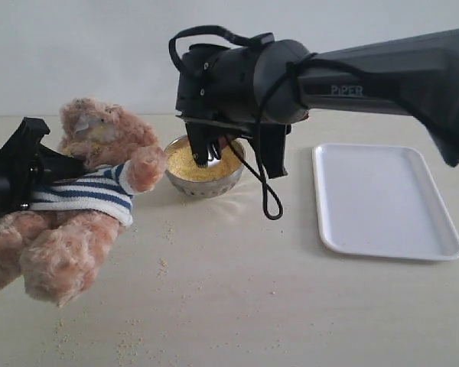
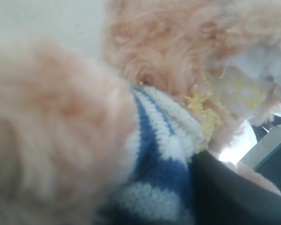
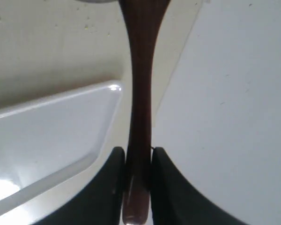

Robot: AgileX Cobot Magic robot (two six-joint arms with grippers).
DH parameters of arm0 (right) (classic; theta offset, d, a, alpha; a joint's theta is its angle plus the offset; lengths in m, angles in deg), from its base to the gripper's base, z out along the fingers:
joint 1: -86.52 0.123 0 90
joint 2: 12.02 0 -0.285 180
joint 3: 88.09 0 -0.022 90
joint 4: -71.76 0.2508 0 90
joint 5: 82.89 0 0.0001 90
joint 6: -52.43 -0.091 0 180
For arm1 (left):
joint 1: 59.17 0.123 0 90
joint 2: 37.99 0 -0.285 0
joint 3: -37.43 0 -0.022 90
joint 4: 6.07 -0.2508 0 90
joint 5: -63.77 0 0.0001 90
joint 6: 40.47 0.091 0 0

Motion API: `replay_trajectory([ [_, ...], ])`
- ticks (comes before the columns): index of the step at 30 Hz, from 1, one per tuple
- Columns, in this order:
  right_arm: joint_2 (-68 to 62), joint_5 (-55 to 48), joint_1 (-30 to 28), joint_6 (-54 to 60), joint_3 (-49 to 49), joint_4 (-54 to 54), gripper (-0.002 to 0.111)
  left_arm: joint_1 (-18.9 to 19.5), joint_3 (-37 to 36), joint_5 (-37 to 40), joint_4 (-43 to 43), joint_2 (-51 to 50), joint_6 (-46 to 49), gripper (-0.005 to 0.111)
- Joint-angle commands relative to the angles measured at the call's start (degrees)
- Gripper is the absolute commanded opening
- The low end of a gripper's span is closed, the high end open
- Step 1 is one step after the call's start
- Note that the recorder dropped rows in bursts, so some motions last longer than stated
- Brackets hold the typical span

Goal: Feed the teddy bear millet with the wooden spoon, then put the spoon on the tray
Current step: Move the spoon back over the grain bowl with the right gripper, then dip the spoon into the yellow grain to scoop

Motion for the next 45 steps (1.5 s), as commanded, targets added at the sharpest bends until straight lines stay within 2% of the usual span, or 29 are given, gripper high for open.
replay_trajectory([
  [1, -1.5, 3.8, 0.7, -0.9, -0.1, -6.2, 0.000, 0.0, 0.3, 0.5, 0.9, 0.2, -0.7, 0.005],
  [10, -3.4, 7.7, 0.7, -0.9, -0.3, -12.7, 0.000, 0.0, 0.3, 0.3, 0.9, 0.4, -2.3, 0.005],
  [17, -3.5, 10.9, 0.1, -0.9, -0.3, -14.0, 0.000, 0.0, 0.3, -0.5, 0.9, 0.7, -2.3, 0.005],
  [21, -3.5, 10.4, -1.1, -0.9, -0.3, -13.8, 0.000, 0.0, 0.3, -4.5, 0.9, 1.0, -2.4, 0.005],
  [24, -3.5, 11.1, -1.1, -0.9, -0.3, -13.8, 0.000, 0.0, 0.3, -3.2, 0.9, 1.1, -3.8, 0.005],
  [28, -3.5, 14.7, -1.1, -0.9, -0.3, -11.7, 0.000, 0.0, 0.3, -2.8, 0.9, 1.1, -3.7, 0.005],
  [32, -3.5, 14.9, -1.1, -0.9, -0.3, -11.7, 0.000, 0.0, 0.3, -2.6, 0.9, 1.1, -3.9, 0.005],
  [36, -3.5, 14.5, -2.6, -0.9, -0.3, -7.2, 0.000, 0.0, 0.3, -0.3, 0.9, 1.1, -5.8, 0.005],
  [45, -3.6, 16.1, -3.9, -0.6, -0.3, -3.0, 0.000, 0.0, 0.3, -1.6, 0.9, 1.1, -6.4, 0.005],
])
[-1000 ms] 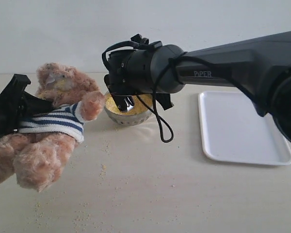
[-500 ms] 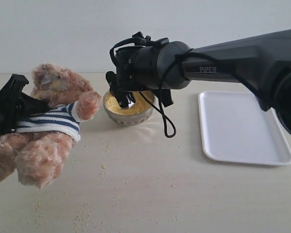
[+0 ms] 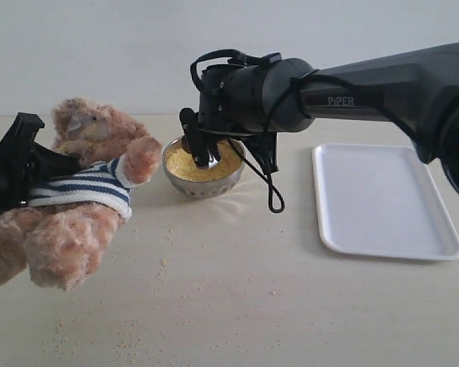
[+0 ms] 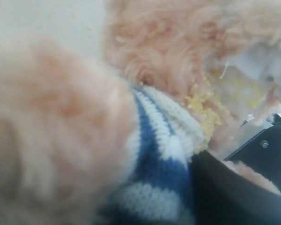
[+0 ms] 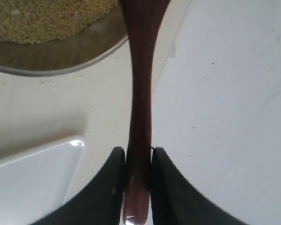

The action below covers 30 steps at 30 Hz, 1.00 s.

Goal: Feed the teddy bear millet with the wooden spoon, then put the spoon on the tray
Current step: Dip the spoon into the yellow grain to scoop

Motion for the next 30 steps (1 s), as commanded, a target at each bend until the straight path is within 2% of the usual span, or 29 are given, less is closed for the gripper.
replay_trajectory([
  [1, -0.1, 1.2, -0.4, 0.1, -0.3, 1.8, 0.000, 0.0, 0.3, 0.0, 0.9, 0.5, -0.7, 0.005],
  [19, -3.6, -4.7, -0.4, 0.3, -0.3, 0.9, 0.000, 0.0, 0.3, 0.0, 0.9, 0.5, -0.7, 0.005],
  [30, -3.6, -8.5, 1.8, 0.3, -0.3, 0.0, 0.000, 0.0, 0.3, 0.0, 0.9, 0.5, -0.7, 0.005],
])
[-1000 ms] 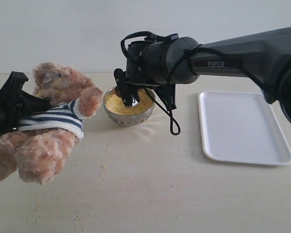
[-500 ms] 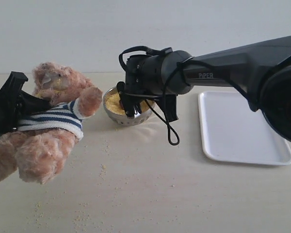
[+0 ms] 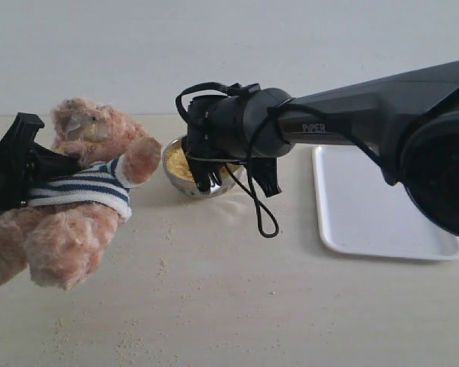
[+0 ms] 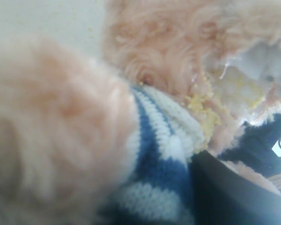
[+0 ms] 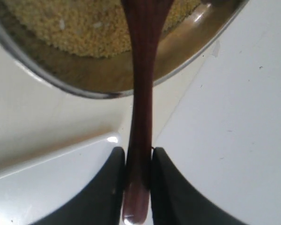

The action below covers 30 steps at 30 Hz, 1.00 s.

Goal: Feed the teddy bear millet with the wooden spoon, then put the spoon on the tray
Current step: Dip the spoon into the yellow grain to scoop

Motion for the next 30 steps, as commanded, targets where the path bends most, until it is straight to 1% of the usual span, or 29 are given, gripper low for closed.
replay_trajectory([
  [1, 0.2, -3.1, 0.1, 0.0, -0.3, -0.2, 0.000, 0.0, 0.3, 0.2, 0.9, 0.5, -0.5, 0.005],
  [4, 0.3, -5.0, 0.1, -1.6, -0.3, -0.2, 0.000, 0.0, 0.3, 0.2, 0.9, 0.5, -0.4, 0.005],
  [8, 1.0, -4.4, 0.1, -8.2, -0.3, -0.2, 0.000, 0.0, 0.3, 0.2, 0.9, 0.5, -0.3, 0.005],
  [12, 1.7, -4.4, 0.1, -8.2, -0.3, -0.1, 0.000, 0.0, 0.3, 0.2, 0.9, 0.5, -0.3, 0.005],
  [15, 1.7, -4.6, 0.1, -13.8, -0.3, 1.2, 0.000, 0.0, 0.3, 0.2, 0.9, 0.5, -0.3, 0.005],
  [22, 3.6, -4.4, 0.1, -10.8, -0.3, 12.6, 0.000, 0.0, 0.3, -0.2, 0.9, 0.5, 0.6, 0.005],
  [29, 6.4, -6.2, 0.0, -8.8, -0.4, 15.3, 0.000, 0.0, 0.3, -0.2, 0.9, 0.5, 0.8, 0.005],
  [30, 7.4, -6.1, -0.4, -7.6, -0.7, 18.0, 0.000, 0.0, 0.3, -0.2, 0.9, 0.5, 1.1, 0.005],
])
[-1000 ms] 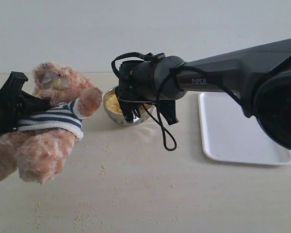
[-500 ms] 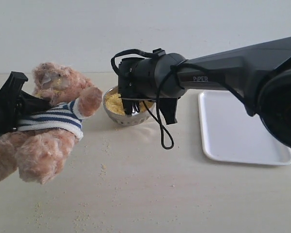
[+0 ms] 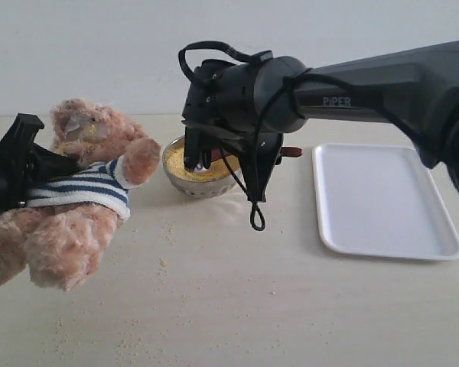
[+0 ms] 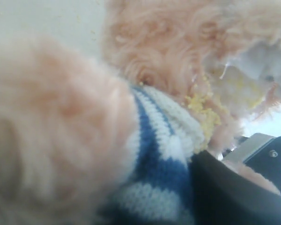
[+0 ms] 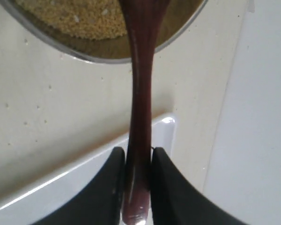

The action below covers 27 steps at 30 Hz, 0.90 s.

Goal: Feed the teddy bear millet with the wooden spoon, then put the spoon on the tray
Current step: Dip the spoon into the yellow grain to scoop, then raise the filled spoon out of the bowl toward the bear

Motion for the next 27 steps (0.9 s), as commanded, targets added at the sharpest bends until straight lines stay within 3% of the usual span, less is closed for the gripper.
replay_trajectory([
  [1, 3.0, -1.0, -1.1, 3.2, -0.9, 5.9, 0.000, 0.0, 0.3, 0.4, 0.9, 0.5, 0.9, 0.005],
  [4, 3.9, -3.3, -3.3, 5.7, -3.0, 13.5, 0.000, 0.0, 0.3, -0.7, 0.9, 0.5, 2.6, 0.005],
  [10, 4.3, -11.3, -6.0, 8.0, -7.0, 18.4, 0.000, 0.0, 0.3, -2.0, 0.9, 0.5, 5.2, 0.005],
  [27, 10.5, -11.3, -6.0, 7.8, -10.1, 35.2, 0.000, 0.0, 0.3, -1.8, 0.9, 0.4, 8.8, 0.005],
])
